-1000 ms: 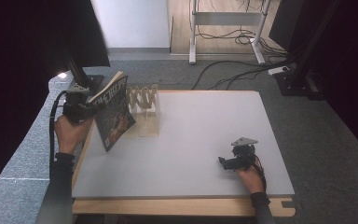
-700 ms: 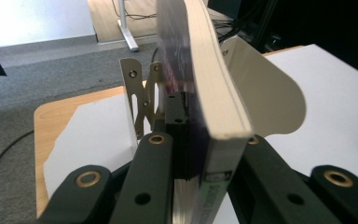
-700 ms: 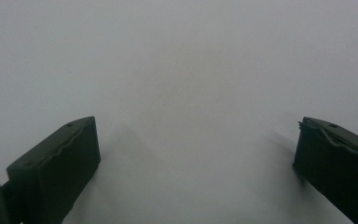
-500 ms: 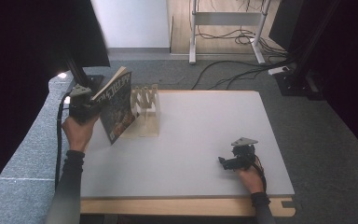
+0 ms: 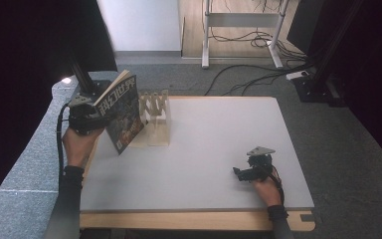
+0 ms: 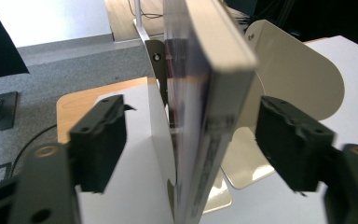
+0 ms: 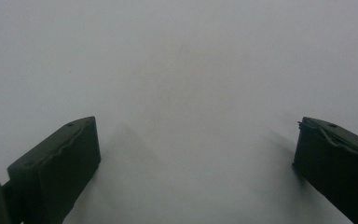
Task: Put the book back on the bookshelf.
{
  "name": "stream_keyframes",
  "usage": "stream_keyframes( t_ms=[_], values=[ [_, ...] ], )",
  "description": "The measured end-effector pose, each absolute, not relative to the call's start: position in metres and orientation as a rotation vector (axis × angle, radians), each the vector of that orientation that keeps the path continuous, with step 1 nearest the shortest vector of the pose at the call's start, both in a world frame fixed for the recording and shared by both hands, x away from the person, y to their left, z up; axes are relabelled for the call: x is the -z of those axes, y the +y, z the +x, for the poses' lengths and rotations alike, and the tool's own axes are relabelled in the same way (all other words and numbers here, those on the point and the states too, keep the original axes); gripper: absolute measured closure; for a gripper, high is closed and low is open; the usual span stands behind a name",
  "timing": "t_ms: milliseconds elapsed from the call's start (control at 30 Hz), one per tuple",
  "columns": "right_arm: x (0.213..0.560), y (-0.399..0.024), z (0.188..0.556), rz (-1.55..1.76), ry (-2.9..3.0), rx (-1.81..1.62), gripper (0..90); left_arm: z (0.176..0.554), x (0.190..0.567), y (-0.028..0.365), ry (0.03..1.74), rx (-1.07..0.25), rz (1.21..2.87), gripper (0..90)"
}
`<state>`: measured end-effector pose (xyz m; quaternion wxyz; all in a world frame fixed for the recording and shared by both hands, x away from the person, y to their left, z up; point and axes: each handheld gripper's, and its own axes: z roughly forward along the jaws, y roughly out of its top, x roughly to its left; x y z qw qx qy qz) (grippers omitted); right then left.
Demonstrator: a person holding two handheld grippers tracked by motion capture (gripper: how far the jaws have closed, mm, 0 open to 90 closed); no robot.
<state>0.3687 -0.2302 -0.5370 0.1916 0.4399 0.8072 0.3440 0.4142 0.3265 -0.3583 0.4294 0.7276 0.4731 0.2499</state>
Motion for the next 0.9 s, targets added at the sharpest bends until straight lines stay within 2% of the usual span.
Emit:
stream_keyframes(
  t_ms=[167, 400, 900],
  values=[
    [0.537, -0.230, 0.369, 1.234, 2.268, -0.966, 0.0, 0.403, 0.359, 0.338, 1.171, -0.587, 1.766, 14.1],
    [0.537, -0.230, 0.369, 1.235, 2.268, -0.967, 0.0, 0.386, 0.360, 0.345, 1.136, -0.570, 1.784, 9.2],
    [0.537, -0.230, 0.368, 1.233, 2.268, -0.968, 0.4, 0.340, 0.365, 0.325, 1.016, -0.560, 1.856, 1.5]
  ],
)
